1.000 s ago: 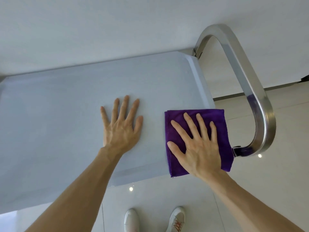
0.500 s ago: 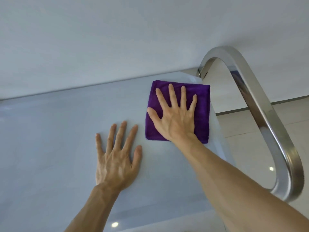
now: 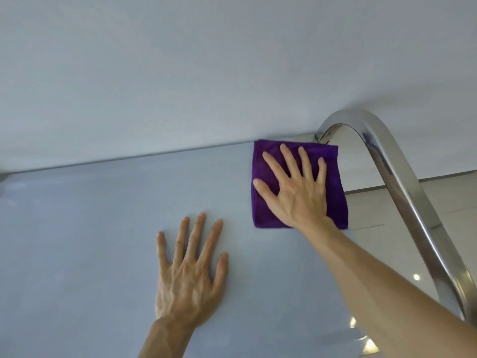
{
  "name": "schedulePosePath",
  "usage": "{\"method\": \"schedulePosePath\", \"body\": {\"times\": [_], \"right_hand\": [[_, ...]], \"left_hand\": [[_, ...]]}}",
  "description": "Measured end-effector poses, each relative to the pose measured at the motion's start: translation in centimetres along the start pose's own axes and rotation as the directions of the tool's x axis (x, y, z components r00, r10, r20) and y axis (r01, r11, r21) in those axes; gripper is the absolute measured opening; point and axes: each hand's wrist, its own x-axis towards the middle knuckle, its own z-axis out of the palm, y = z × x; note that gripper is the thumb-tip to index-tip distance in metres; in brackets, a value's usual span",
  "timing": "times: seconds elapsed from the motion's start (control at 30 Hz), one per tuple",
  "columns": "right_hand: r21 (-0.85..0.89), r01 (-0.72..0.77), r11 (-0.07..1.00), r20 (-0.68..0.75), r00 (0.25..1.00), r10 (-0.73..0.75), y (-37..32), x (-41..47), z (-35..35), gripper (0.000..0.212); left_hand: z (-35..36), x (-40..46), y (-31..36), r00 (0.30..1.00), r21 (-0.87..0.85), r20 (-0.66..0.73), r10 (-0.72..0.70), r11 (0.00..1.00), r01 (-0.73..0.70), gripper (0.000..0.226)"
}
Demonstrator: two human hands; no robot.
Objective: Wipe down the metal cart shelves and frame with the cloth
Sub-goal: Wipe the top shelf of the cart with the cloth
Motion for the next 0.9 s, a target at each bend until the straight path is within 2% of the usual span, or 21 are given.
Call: {"method": "schedulePosePath", "body": {"times": [0.13, 0.27, 0.4, 0.6, 0.9], "right_hand": [[0.018, -0.044, 0.999, -0.001, 0.999, 0.044, -0.6, 3.7, -0.1, 0.067], [0.017, -0.038, 0.999, 0.003, 0.999, 0.038, -0.7, 2.9, -0.1, 0.069], [0.006, -0.084, 0.996, -0.006, 0.996, 0.084, -0.6, -2.0, 0.1, 0.07], [-0.048, -0.053, 0.997, 0.025, 0.998, 0.054, 0.0, -11.3, 0.1, 0.069], [0.011, 0.093, 0.996, 0.123, 0.988, -0.093, 0.4, -19.3, -1.1, 0.07]], "left_hand": [[0.1, 0.0, 0.0, 1.0, 0.0, 0.0, -0.001, 1.0, 0.001, 0.06], [-0.1, -0.2, 0.1, 1.0, 0.013, 0.008, -0.006, 1.0, 0.005, 0.06], [-0.4, -0.2, 0.3, 1.0, 0.026, 0.015, -0.008, 1.0, 0.008, 0.06], [-0.6, -0.2, 0.4, 1.0, 0.028, 0.018, -0.015, 1.0, 0.014, 0.061], [-0.5, -0.2, 0.5, 1.0, 0.028, 0.017, -0.022, 0.999, 0.021, 0.061]]}}
